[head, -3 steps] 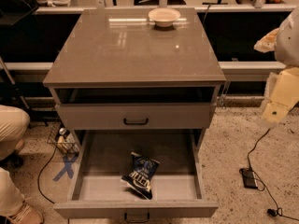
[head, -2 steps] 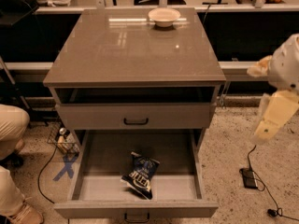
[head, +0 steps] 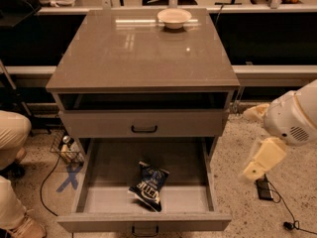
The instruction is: Pick blue chip bag from middle drawer and place on counter
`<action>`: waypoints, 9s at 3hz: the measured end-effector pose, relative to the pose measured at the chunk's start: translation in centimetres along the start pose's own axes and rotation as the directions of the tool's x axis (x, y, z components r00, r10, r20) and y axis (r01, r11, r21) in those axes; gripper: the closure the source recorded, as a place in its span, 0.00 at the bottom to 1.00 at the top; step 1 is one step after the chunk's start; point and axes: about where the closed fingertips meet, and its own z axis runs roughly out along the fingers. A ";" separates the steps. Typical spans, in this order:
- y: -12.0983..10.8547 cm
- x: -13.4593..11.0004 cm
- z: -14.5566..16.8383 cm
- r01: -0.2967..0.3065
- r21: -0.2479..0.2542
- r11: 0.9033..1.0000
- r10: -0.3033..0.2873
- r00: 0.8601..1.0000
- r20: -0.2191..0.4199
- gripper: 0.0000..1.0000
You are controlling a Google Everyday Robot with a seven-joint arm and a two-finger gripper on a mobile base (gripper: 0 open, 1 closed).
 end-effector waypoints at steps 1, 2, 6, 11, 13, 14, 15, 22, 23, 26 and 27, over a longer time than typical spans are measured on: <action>2.0 -0.2 4.0 -0.052 0.007 0.999 0.052 0.997 0.065 0.00; 2.0 -0.2 4.1 -0.052 0.007 0.999 0.052 0.997 0.065 0.00; 2.7 4.0 18.2 -0.276 0.079 0.958 0.268 0.959 0.098 0.00; -0.3 5.3 31.2 -0.570 0.122 0.813 0.536 0.813 0.228 0.00; -0.8 4.5 37.5 -0.599 0.146 0.787 0.562 0.795 0.229 0.00; -1.4 3.6 40.0 -0.605 0.163 0.779 0.565 0.791 0.236 0.00; -1.7 2.9 42.0 -0.616 0.163 0.771 0.573 0.782 0.246 0.00; -3.2 -0.6 45.6 -0.601 -0.014 0.799 0.565 0.743 0.358 0.89; -2.6 -3.8 44.4 -0.431 -0.092 0.898 0.423 0.784 0.454 1.00; -0.3 -2.5 32.6 -0.283 -0.180 0.942 0.331 0.695 0.639 1.00; -0.6 -2.8 32.0 -0.280 -0.171 0.945 0.321 0.682 0.657 1.00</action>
Offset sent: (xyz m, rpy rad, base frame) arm -0.0105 0.0231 -0.0240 0.0580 -0.0006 -0.0407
